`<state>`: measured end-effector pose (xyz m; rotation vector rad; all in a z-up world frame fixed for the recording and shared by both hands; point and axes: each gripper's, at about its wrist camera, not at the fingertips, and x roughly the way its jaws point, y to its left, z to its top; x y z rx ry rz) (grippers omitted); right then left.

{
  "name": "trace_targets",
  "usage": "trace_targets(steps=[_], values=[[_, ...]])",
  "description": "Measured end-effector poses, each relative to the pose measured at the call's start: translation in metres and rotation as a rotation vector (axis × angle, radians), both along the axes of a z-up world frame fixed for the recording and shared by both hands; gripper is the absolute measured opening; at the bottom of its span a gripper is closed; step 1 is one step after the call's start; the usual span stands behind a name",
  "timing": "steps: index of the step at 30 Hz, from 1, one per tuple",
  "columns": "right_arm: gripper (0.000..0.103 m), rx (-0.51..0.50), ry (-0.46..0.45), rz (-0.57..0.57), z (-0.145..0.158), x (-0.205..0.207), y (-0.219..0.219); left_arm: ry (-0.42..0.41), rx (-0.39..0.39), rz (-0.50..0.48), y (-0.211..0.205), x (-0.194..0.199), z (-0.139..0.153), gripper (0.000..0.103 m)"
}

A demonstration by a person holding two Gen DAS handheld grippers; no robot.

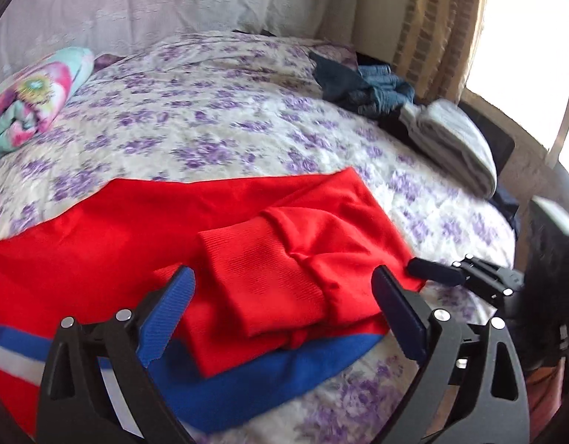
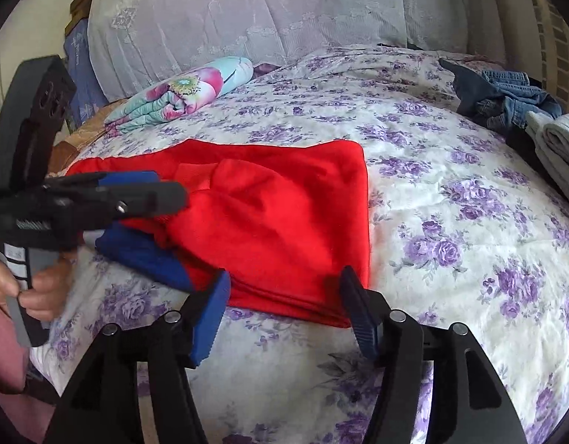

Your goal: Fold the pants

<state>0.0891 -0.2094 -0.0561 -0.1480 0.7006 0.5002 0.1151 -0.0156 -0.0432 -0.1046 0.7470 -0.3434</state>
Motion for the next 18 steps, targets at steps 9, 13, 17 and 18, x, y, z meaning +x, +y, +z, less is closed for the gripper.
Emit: trace_targets(steps=[9,13,17,18], values=[[0.067,-0.035,-0.024,-0.004,0.000,-0.005,0.003,-0.081,0.041,0.307,0.106,-0.069,0.038,0.097],[0.072,-0.049,-0.038,0.004,-0.001,-0.008,0.006,-0.065,0.044,0.468,0.158,-0.095,0.039,0.097],[0.075,-0.126,-0.075,-0.032,0.003,-0.014,0.016,-0.041,0.034,0.619,0.209,-0.117,0.034,0.097],[0.075,-0.148,-0.068,-0.065,0.008,-0.016,0.022,-0.035,0.031,0.642,0.218,-0.120,0.032,0.097]])
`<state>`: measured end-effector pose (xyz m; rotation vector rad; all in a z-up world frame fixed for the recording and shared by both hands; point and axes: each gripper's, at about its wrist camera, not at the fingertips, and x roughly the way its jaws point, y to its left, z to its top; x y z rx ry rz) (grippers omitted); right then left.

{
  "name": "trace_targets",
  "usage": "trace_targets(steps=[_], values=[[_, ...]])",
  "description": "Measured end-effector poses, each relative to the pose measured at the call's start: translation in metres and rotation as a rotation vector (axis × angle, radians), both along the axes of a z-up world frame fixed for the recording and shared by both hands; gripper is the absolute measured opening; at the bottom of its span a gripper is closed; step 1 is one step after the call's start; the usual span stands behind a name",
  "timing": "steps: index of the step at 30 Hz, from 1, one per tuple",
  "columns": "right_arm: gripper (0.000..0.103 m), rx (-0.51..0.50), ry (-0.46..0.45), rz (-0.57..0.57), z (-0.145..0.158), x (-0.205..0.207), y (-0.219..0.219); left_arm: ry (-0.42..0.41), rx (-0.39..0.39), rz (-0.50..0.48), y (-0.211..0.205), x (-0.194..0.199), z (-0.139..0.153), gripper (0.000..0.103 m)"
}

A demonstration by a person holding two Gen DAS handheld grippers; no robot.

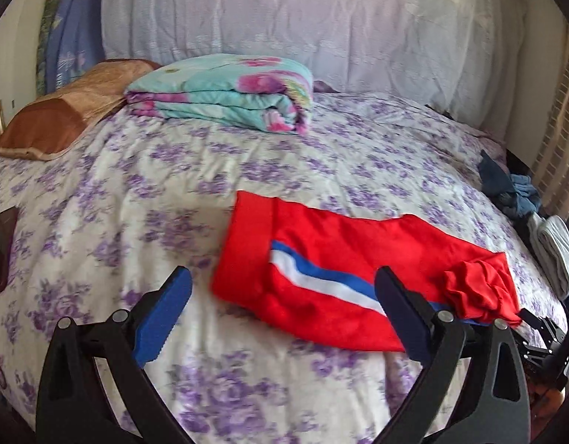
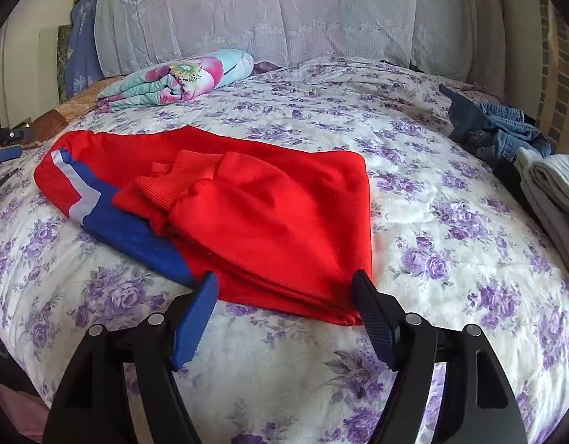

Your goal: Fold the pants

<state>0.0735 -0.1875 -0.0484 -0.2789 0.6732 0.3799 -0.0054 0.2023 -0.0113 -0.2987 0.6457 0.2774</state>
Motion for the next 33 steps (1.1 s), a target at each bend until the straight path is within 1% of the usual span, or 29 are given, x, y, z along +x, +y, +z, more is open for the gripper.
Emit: trace_targets(steps=[1,2,4,6,8,11,12,14,16,20,22,25,29,31,32,33], values=[[0.075,0.003,0.002,-0.010,0.005,-0.001,0.005,0.004,-0.005,0.021,0.008,-0.004,-0.002,0.097],[0.075,0.030,-0.003,0.013,0.012,-0.005,0.012,0.010,-0.013,0.038,0.017,-0.007,-0.006,0.097],[0.075,0.088,-0.041,0.108,0.030,-0.017,0.034,0.018,-0.026,0.054,0.029,-0.010,-0.012,0.097],[0.077,0.074,-0.083,0.194,0.041,-0.026,0.065,0.025,-0.055,0.068,0.042,-0.009,-0.021,0.097],[0.077,0.014,-0.129,0.293,0.045,-0.036,0.106,0.027,-0.097,0.071,0.052,-0.005,-0.030,0.097],[0.077,-0.080,-0.150,0.435,0.039,-0.048,0.169,0.046,-0.163,0.079,0.069,0.002,-0.047,0.097],[0.077,-0.116,-0.163,0.486,0.036,-0.054,0.190,0.049,-0.201,0.076,0.076,0.003,-0.053,0.097],[0.077,-0.178,-0.194,0.563,0.029,-0.064,0.224,0.019,-0.290,0.062,0.087,0.001,-0.058,0.097],[0.077,-0.257,-0.228,0.634,0.019,-0.076,0.260,-0.028,-0.339,0.055,0.096,-0.004,-0.059,0.097],[0.077,-0.377,-0.259,0.689,0.004,-0.080,0.311,-0.084,-0.406,0.048,0.107,-0.009,-0.061,0.097],[0.077,-0.430,-0.265,0.693,-0.005,-0.075,0.329,-0.100,-0.416,0.034,0.108,-0.008,-0.061,0.097],[0.077,-0.413,-0.243,0.692,-0.006,-0.067,0.343,-0.107,-0.434,0.014,0.110,-0.006,-0.061,0.097],[0.077,-0.372,-0.211,0.659,-0.010,-0.051,0.353,-0.116,-0.460,-0.008,0.112,-0.005,-0.062,0.098],[0.069,-0.332,-0.166,0.659,-0.012,-0.041,0.351,-0.118,-0.464,-0.018,0.112,-0.005,-0.062,0.098],[0.054,-0.299,-0.125,0.669,-0.011,-0.036,0.349,-0.119,-0.466,-0.022,0.112,-0.005,-0.062,0.098],[0.044,-0.273,-0.106,0.663,-0.009,-0.034,0.347,-0.120,-0.470,-0.024,0.112,-0.004,-0.062,0.098]])
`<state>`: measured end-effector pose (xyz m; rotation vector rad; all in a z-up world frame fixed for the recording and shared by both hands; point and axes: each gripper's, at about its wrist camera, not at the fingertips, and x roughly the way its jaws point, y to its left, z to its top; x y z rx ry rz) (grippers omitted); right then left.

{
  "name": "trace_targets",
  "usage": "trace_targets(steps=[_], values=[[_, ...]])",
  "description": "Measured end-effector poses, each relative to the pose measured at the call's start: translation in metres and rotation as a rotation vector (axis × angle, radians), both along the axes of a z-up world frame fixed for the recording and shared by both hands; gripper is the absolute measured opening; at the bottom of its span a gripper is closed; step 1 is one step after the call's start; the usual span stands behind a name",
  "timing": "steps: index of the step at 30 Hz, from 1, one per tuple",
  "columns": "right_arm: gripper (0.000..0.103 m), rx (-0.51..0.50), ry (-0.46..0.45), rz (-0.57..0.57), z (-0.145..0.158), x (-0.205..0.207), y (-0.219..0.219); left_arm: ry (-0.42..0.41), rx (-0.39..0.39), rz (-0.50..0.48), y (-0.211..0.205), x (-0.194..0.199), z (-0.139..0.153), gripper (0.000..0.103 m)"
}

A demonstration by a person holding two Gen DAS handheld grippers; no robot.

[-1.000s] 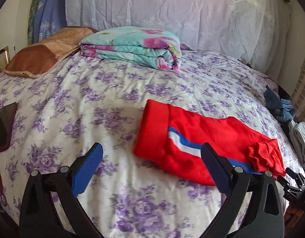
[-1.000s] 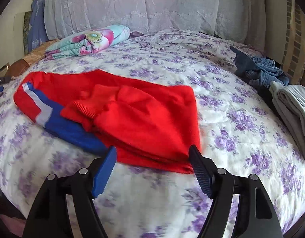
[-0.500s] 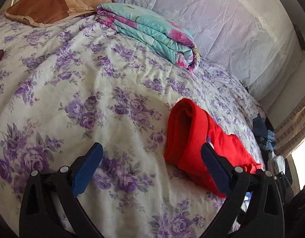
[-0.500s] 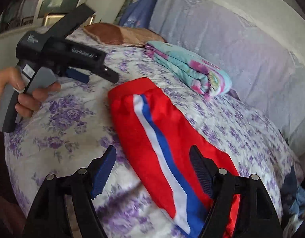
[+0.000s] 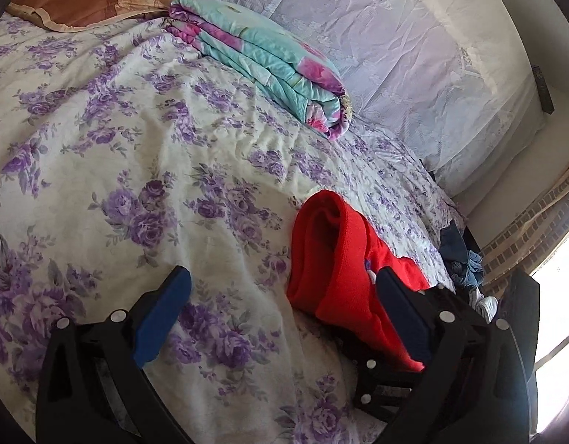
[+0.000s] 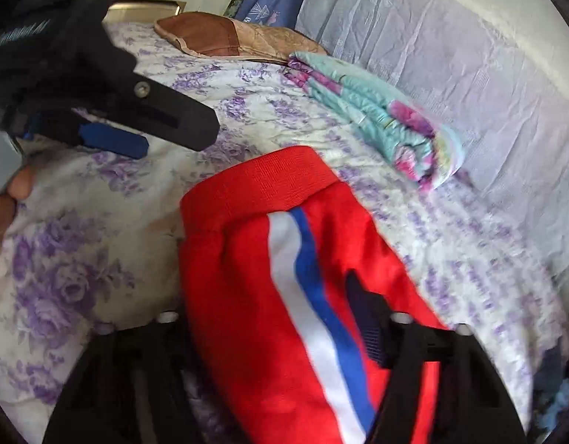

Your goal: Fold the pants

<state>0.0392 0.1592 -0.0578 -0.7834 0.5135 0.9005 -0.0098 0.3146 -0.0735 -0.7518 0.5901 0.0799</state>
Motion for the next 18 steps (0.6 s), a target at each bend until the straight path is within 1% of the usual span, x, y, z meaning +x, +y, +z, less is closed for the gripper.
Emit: trace_targets(steps=[1,2,3,5,6,8,10,12,14,16,18], values=[[0.039,0.017,0.006,-0.010,0.002,0.000,-0.004,-0.001,-0.003,-0.003,0.001,0.000,0.000,0.098],[0.029,0.038,0.019,-0.018,0.005,0.000,-0.008,-0.004,-0.005,-0.009,0.001,0.000,0.001,0.098],[0.021,0.065,0.044,-0.028,0.008,0.003,-0.014,-0.008,-0.008,-0.022,0.001,0.000,0.002,0.098],[0.017,0.141,0.114,-0.057,0.017,0.013,-0.027,-0.016,-0.024,-0.049,0.001,0.000,0.004,0.098],[0.016,0.176,0.144,-0.070,0.022,0.018,-0.033,-0.019,-0.030,-0.061,0.002,0.001,0.007,0.098],[0.016,0.224,0.174,-0.081,0.027,0.024,-0.041,-0.028,-0.037,-0.096,0.000,0.005,0.014,0.098],[0.015,0.247,0.171,-0.089,0.029,0.027,-0.044,-0.045,-0.055,-0.134,-0.004,0.010,0.020,0.098],[0.015,0.258,0.170,-0.094,0.030,0.028,-0.046,-0.060,-0.125,-0.217,-0.012,0.020,0.022,0.098],[0.015,0.266,0.163,-0.096,0.030,0.027,-0.046,-0.055,-0.206,-0.298,-0.020,0.033,0.017,0.098],[0.015,0.265,0.147,-0.092,0.029,0.025,-0.047,-0.022,-0.260,-0.343,-0.026,0.049,0.010,0.098],[0.015,0.264,0.137,-0.088,0.028,0.024,-0.047,0.004,-0.284,-0.357,-0.027,0.064,0.006,0.098]])
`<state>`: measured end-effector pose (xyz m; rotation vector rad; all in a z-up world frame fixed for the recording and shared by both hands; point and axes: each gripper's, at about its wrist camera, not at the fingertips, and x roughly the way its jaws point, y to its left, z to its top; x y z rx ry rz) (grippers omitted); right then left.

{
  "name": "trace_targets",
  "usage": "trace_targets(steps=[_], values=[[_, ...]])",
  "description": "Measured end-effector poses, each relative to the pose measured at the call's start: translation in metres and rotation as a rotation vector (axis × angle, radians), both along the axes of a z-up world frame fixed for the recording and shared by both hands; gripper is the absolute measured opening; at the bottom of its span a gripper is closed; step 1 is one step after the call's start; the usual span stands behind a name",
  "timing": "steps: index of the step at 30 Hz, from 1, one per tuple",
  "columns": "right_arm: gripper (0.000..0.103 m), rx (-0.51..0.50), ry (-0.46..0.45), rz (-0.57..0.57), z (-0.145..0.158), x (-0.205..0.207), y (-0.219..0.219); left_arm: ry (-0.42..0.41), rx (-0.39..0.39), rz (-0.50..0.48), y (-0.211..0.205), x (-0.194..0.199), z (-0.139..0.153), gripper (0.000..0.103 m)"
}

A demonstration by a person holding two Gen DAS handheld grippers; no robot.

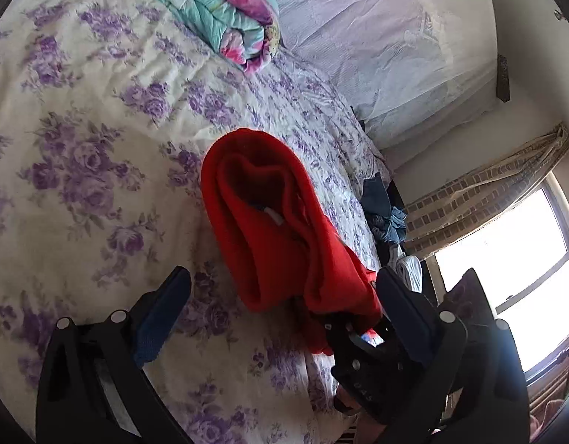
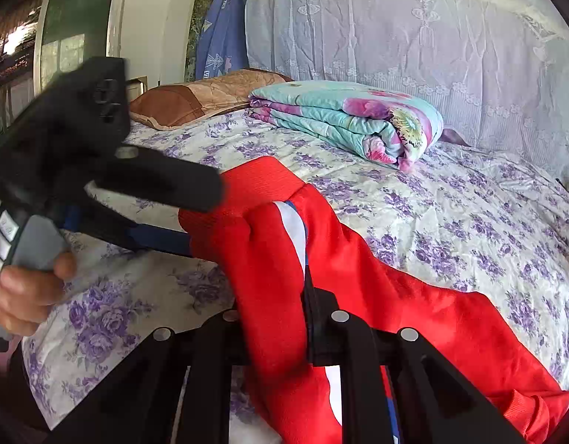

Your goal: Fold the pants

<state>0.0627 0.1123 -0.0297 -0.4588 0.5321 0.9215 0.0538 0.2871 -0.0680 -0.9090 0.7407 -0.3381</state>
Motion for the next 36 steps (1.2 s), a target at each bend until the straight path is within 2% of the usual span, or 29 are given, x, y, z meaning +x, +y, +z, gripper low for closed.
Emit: trace_targets(steps=[5,7,8,9,11,15,18,22,24,25,27,32,34,35,36], values=[[0.017,-0.034,-0.043,0.013,-0.004,-0.011,-0.001,0.019,-0.066,-0.093,-0.002,0.033,-0.003,0.096],[0.028,-0.055,-0.114,0.000,-0.002,-0.022,-0.004,0.030,-0.044,-0.117,-0.005,0.040,0.001,0.086],[0.047,-0.051,-0.161,-0.009,0.002,-0.030,-0.008,0.037,-0.003,-0.122,-0.007,0.043,0.005,0.077],[0.060,-0.034,-0.212,-0.011,0.007,-0.039,-0.012,0.038,0.023,-0.129,-0.007,0.044,0.009,0.071],[0.062,-0.025,-0.282,0.018,0.016,-0.054,-0.014,0.037,0.030,-0.152,-0.006,0.046,0.016,0.064],[0.063,-0.119,-0.420,0.033,0.005,-0.070,0.007,0.024,-0.023,-0.197,-0.003,0.048,0.028,0.061],[0.063,-0.192,-0.457,-0.005,-0.007,-0.061,0.026,0.019,-0.005,-0.216,-0.009,0.049,0.032,0.061],[0.061,-0.249,-0.530,-0.045,-0.021,-0.059,0.038,0.030,-0.020,-0.222,-0.010,0.048,0.034,0.061],[0.032,-0.249,-0.519,-0.055,-0.022,-0.057,0.036,0.051,-0.004,-0.214,-0.007,0.045,0.034,0.065],[0.027,-0.244,-0.500,-0.051,-0.021,-0.055,0.034,0.075,0.015,-0.206,-0.005,0.045,0.033,0.068],[0.024,-0.235,-0.501,-0.052,-0.022,-0.058,0.032,0.112,0.006,-0.195,-0.001,0.043,0.028,0.077],[0.024,-0.235,-0.535,-0.043,-0.024,-0.062,0.029,0.148,0.037,-0.200,-0.012,0.048,0.022,0.077],[0.024,-0.233,-0.548,-0.051,-0.024,-0.062,0.025,0.146,0.034,-0.200,-0.016,0.049,0.021,0.065],[0.024,-0.227,-0.558,-0.061,-0.023,-0.060,0.024,0.148,0.057,-0.193,-0.018,0.049,0.022,0.050],[0.024,-0.215,-0.554,-0.066,-0.020,-0.061,0.021,0.143,0.065,-0.188,-0.018,0.048,0.022,0.044]])
